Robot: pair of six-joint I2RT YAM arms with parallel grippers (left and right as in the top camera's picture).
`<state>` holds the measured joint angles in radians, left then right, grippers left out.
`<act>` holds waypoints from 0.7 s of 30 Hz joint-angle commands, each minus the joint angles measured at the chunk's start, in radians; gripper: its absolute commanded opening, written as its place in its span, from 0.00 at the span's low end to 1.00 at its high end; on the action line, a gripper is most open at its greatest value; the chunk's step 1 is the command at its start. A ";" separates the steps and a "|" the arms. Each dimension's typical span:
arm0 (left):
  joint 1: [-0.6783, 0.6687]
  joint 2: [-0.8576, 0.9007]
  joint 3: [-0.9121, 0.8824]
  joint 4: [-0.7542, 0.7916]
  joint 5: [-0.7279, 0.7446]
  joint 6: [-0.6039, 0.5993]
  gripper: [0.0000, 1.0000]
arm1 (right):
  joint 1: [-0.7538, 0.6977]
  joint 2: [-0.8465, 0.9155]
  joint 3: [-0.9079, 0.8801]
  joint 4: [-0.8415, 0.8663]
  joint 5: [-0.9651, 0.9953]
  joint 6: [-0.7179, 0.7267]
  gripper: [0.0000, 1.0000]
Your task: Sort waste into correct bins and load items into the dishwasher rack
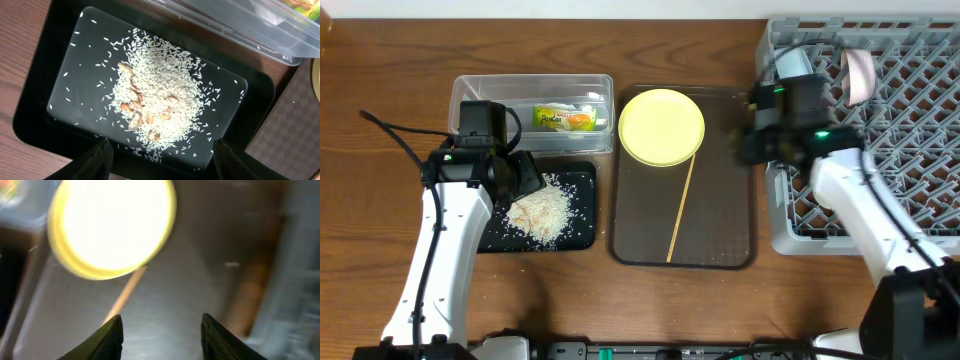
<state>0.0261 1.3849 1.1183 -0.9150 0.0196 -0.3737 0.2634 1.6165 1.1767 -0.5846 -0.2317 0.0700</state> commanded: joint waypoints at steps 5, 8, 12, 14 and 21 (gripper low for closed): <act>0.005 -0.001 -0.002 0.000 -0.005 -0.010 0.68 | 0.226 0.087 0.019 -0.041 0.138 0.240 0.49; 0.005 -0.001 -0.002 0.000 -0.005 -0.010 0.68 | 0.286 0.140 0.019 -0.050 0.162 0.309 0.49; 0.005 -0.001 -0.002 0.000 -0.005 -0.010 0.68 | 0.348 0.222 0.019 -0.070 0.191 0.394 0.47; 0.005 -0.001 -0.002 -0.001 -0.005 -0.010 0.68 | 0.366 0.262 0.019 -0.084 0.209 0.451 0.44; 0.005 -0.001 -0.002 0.000 -0.005 -0.010 0.68 | 0.368 0.316 0.019 -0.119 0.241 0.495 0.32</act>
<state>0.0261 1.3849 1.1187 -0.9150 0.0200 -0.3740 0.6270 1.9106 1.1877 -0.6960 -0.0288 0.5133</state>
